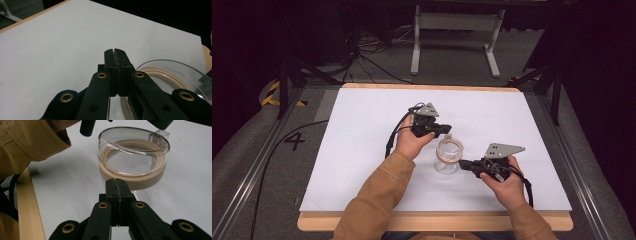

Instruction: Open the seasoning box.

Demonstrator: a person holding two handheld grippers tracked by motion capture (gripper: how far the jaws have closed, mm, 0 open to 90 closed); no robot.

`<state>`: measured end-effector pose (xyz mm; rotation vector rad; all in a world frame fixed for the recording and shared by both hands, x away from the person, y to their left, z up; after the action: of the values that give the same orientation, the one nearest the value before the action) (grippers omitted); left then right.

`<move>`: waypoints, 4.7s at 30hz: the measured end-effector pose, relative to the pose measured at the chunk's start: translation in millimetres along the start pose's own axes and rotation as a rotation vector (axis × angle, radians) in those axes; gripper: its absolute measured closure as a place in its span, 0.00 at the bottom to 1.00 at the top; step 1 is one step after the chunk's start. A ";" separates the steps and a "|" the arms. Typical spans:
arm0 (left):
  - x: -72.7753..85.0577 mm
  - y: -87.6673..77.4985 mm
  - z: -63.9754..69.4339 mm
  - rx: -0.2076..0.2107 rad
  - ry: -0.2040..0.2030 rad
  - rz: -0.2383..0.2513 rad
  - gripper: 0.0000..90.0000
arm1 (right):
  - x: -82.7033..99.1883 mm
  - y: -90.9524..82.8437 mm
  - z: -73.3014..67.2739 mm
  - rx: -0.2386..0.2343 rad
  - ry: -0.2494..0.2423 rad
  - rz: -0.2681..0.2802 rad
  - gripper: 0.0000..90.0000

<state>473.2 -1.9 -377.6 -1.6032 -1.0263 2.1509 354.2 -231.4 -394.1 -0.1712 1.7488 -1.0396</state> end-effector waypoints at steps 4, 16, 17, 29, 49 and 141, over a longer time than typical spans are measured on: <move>0.4 0.7 0.1 0.005 -0.013 0.009 1.00 | -0.5 -0.4 0.6 0.005 0.007 0.012 1.00; 1.7 0.0 2.0 -0.012 -0.016 0.015 1.00 | 0.0 3.8 3.1 0.013 0.017 0.031 1.00; 2.1 -0.3 2.2 -0.014 -0.016 0.017 1.00 | -0.1 3.8 3.3 0.013 0.018 0.031 1.00; 6.9 -17.1 2.5 -0.046 -0.034 0.019 0.95 | -2.8 1.4 3.7 0.004 0.018 0.042 1.00; 40.9 -74.2 5.8 -0.113 -0.113 0.036 0.94 | -26.7 -8.9 16.8 -0.024 -0.005 0.120 1.00; 138.8 -118.0 -35.8 -0.276 -0.385 -0.171 0.62 | 24.5 -62.8 146.6 0.294 0.285 -0.105 0.56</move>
<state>434.4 177.7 -403.7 -1.1652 -1.5742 2.3276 442.4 -365.5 -378.0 0.0757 1.8270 -1.4409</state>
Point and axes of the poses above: each handheld gripper's, and its own axes: y roughly forward along the jaws, x roughly out of its underside, z roughly to its right, the point moved 1 cm from there along y, roughly forward along the jaws, and after that the axes turned 14 degrees about -z, right-handed, at the moved point
